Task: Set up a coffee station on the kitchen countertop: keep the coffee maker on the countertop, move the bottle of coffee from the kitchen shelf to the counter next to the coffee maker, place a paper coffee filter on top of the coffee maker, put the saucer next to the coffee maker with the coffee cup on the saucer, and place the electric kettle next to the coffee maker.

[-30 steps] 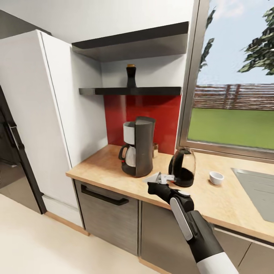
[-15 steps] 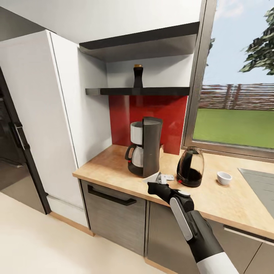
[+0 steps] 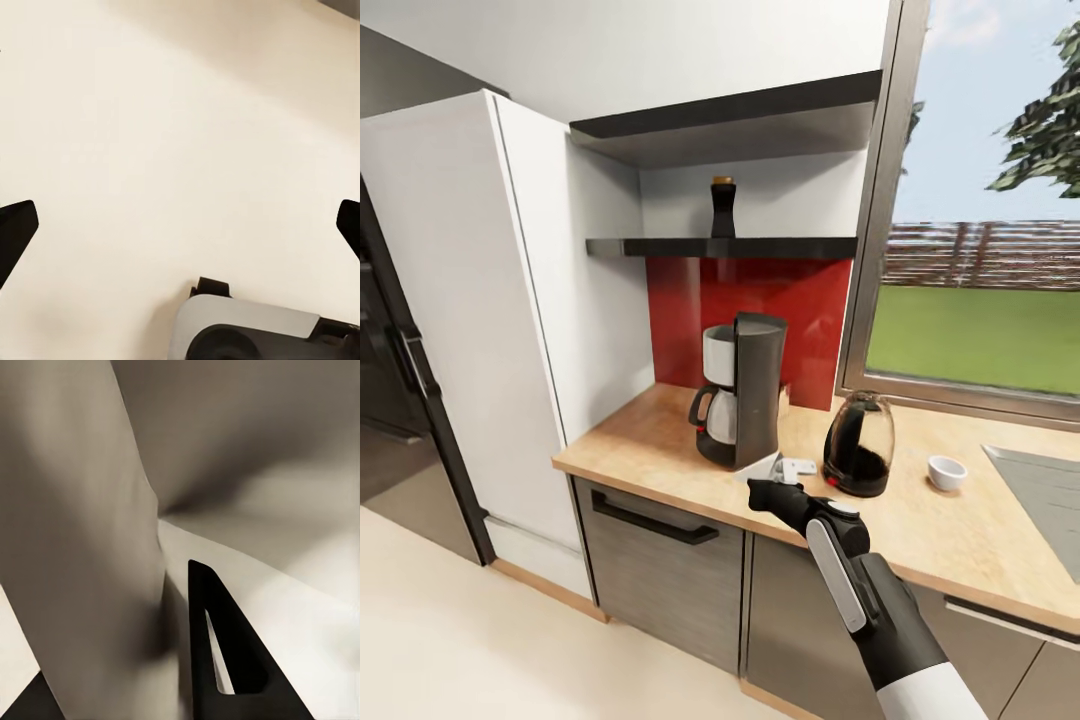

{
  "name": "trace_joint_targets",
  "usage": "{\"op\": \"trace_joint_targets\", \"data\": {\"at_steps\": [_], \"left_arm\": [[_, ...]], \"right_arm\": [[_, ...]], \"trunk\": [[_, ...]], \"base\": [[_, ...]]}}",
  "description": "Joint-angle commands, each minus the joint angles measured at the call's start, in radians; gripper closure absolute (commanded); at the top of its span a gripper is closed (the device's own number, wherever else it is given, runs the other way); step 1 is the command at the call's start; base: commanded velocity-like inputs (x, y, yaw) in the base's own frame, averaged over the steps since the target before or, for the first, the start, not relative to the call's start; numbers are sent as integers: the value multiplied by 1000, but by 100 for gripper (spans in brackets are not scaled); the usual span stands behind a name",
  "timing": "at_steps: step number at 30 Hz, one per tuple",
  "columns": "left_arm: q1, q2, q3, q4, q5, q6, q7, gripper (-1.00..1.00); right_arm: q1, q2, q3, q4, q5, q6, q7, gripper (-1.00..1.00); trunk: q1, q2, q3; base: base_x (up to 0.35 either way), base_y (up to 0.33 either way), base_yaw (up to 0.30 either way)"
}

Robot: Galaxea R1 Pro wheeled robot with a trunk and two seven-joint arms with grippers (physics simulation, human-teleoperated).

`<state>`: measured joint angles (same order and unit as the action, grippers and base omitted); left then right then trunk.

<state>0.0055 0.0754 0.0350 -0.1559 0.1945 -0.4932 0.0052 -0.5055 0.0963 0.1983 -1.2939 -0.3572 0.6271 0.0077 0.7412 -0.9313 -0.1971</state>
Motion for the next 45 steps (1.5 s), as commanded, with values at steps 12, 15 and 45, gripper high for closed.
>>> {"op": "trace_joint_targets", "data": {"at_steps": [12, 15, 45], "left_arm": [[1, 0, 2, -2, -1, -1, 0, -100], [1, 0, 2, -2, -1, -1, 0, -100], [1, -1, 2, -2, -1, -1, 0, -100]], "right_arm": [[-1, 0, 1, -7, -2, 3, -2, 100], [-1, 0, 1, -7, -2, 3, -2, 100], [-1, 0, 1, -7, -1, 3, -1, 100]], "trunk": [[-46, 83, 37], [-57, 104, 46], [-172, 314, 140]], "base": [[0, 0, -1], [0, 0, -67], [0, 0, -120]]}}
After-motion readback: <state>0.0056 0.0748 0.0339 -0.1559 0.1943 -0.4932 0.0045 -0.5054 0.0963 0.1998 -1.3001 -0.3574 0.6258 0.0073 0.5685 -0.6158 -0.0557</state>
